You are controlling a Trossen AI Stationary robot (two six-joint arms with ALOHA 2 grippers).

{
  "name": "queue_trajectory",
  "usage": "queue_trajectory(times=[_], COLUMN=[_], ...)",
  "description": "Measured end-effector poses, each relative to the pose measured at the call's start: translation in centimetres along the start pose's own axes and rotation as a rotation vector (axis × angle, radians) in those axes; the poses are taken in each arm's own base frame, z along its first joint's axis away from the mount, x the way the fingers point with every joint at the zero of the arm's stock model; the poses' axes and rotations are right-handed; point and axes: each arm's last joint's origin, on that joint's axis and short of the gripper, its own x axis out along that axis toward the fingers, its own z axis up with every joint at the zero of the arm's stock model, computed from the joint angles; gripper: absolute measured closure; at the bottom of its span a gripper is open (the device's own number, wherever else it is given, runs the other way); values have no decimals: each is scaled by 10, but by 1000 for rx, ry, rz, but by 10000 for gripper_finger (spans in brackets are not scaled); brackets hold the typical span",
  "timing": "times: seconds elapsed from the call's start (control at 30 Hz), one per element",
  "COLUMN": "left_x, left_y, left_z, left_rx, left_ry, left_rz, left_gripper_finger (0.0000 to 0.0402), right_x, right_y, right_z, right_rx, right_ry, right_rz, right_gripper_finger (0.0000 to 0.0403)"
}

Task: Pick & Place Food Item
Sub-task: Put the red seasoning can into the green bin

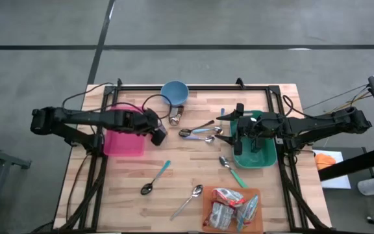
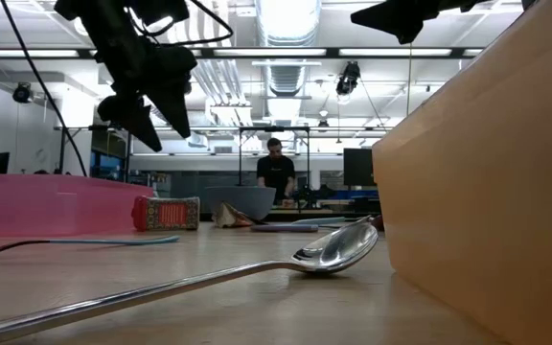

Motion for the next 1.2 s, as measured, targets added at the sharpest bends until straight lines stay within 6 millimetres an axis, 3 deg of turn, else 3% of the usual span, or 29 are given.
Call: queue_trajectory(times=[0.3, 0.67, 0.97, 1.2], left_x=[7, 34, 47, 64], left_y=[6, 20, 23, 26], left_z=[6, 20, 18, 17], left_rx=[36, 165, 298, 293], left_ry=[33, 135, 211, 270], left_rz=[-3, -4, -50, -25], left_gripper_finger=[6, 7, 7, 7], right_x=[0, 0, 0, 0], right_y=[0, 0, 0, 0], right_z=[0, 0, 0, 0], right_rx=[0, 0, 0, 0], right_ry=[0, 0, 0, 1], right_rz=[0, 0, 0, 0], right_gripper_finger=[72, 72, 72, 72])
